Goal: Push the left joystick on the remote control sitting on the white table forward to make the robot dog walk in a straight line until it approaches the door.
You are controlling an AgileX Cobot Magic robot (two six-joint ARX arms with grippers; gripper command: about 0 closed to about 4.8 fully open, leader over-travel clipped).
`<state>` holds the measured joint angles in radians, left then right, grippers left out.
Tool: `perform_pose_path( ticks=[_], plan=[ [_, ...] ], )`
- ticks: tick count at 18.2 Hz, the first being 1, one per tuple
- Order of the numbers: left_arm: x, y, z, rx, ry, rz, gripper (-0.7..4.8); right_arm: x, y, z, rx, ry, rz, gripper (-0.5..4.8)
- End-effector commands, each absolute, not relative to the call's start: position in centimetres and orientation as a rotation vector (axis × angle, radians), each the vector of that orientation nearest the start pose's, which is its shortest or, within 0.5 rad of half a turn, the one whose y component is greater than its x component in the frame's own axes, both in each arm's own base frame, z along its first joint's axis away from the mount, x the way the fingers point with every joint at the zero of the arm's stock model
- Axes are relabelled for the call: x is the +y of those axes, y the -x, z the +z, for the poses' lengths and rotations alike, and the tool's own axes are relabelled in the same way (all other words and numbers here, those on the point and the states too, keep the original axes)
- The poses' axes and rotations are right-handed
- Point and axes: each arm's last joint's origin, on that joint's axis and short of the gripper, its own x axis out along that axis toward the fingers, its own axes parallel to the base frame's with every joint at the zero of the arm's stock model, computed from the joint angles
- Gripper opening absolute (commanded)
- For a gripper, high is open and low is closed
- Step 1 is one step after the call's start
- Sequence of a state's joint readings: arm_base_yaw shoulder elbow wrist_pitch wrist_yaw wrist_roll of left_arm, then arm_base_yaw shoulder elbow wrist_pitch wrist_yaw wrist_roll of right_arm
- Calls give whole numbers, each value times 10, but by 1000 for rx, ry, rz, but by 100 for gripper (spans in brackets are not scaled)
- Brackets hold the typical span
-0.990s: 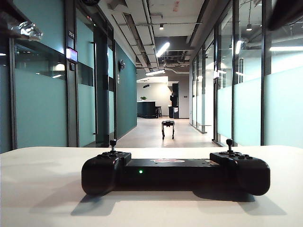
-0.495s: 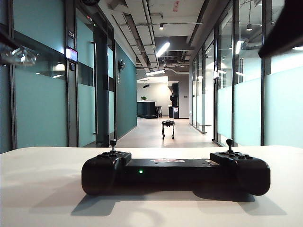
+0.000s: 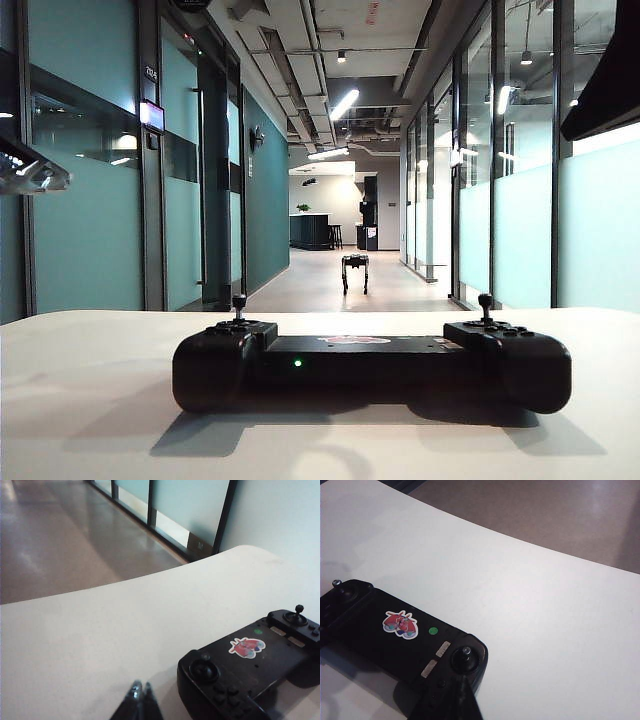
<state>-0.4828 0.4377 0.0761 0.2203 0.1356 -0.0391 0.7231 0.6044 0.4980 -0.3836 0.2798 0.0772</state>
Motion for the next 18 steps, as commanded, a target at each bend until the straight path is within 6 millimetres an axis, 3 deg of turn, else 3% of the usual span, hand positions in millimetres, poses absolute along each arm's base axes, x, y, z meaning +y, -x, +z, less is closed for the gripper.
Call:
perform_pose_path(
  ticks=[1,8,18],
  plan=[
    [-63,-111,175,110,23,-616,-5,85,-108,244,433,156,417,-5],
    [-54,-100,180,-47,46,-544,-5,85,-109,244,434,157,418,-5],
    [-24,-95,176,-41,36,-360,-5,85,-109,244,434,157,417,-5]
  ],
)
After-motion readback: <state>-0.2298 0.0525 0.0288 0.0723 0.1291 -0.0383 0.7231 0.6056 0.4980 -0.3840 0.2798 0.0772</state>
